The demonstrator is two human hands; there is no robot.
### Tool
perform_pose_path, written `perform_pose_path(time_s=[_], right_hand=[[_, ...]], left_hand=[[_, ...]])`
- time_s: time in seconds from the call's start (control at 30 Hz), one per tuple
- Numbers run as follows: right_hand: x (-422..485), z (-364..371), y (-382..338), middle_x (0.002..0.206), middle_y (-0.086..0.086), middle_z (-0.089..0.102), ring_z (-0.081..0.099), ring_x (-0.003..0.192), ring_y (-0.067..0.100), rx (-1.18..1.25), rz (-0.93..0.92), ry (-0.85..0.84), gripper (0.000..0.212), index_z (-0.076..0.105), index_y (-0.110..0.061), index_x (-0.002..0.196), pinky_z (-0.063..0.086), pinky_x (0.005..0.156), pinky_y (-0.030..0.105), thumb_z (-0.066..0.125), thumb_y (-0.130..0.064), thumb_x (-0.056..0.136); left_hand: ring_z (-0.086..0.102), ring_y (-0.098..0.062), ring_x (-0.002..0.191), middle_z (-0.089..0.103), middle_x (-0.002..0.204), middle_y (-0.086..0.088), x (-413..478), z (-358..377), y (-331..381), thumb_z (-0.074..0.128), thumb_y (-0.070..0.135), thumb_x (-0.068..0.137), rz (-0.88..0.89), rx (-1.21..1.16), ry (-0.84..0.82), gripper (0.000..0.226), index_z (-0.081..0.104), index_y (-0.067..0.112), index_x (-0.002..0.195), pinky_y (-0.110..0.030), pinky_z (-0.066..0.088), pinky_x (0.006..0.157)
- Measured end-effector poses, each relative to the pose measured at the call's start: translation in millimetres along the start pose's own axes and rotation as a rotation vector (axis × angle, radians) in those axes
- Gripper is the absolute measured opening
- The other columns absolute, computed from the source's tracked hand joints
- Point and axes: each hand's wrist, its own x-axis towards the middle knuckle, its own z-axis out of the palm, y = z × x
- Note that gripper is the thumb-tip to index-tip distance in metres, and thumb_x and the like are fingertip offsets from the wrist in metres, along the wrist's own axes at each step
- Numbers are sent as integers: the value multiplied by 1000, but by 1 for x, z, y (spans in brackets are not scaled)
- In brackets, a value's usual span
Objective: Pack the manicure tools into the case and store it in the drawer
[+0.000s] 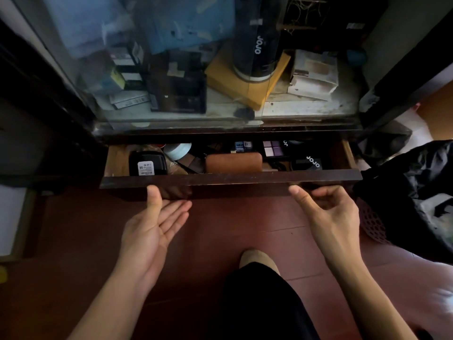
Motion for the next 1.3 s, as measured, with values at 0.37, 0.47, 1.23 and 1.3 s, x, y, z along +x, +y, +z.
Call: perform_pose_path(time_s=[0.37, 0.47, 1.23, 1.3], right_hand=[[34, 16, -16, 83, -7, 73, 66, 71, 1, -37, -3, -18, 57, 66, -26, 90, 46, 66, 22, 84, -75, 67], [43, 19, -20, 86, -3, 78, 72, 80, 9, -59, -5, -19, 57, 68, -25, 90, 49, 68, 24, 85, -75, 68], [64, 28, -37, 91, 2, 77, 77, 88, 24, -109, 0, -65, 57, 68, -23, 93, 61, 83, 45, 83, -74, 71], [62, 25, -44, 95, 1, 77, 76, 91, 22, -102, 28, -116, 50, 67, -23, 99, 60, 80, 37, 85, -64, 77]], left_hand=[[77, -22, 105, 73, 119, -21, 23, 23, 19, 63, 62, 82, 27, -35, 34, 95, 44, -11, 141, -29, 63, 88], [78, -22, 105, 71, 121, -22, 30, 26, 23, 64, 62, 82, 30, -43, 38, 96, 42, -9, 143, -28, 62, 87], [78, -28, 103, 78, 106, -22, 65, 25, 24, 70, 65, 78, 110, -18, 16, 94, 50, -11, 129, -28, 64, 79], [78, -26, 105, 77, 109, -21, 64, 24, 25, 67, 67, 80, 102, 12, 0, 99, 47, -12, 135, -29, 64, 83]])
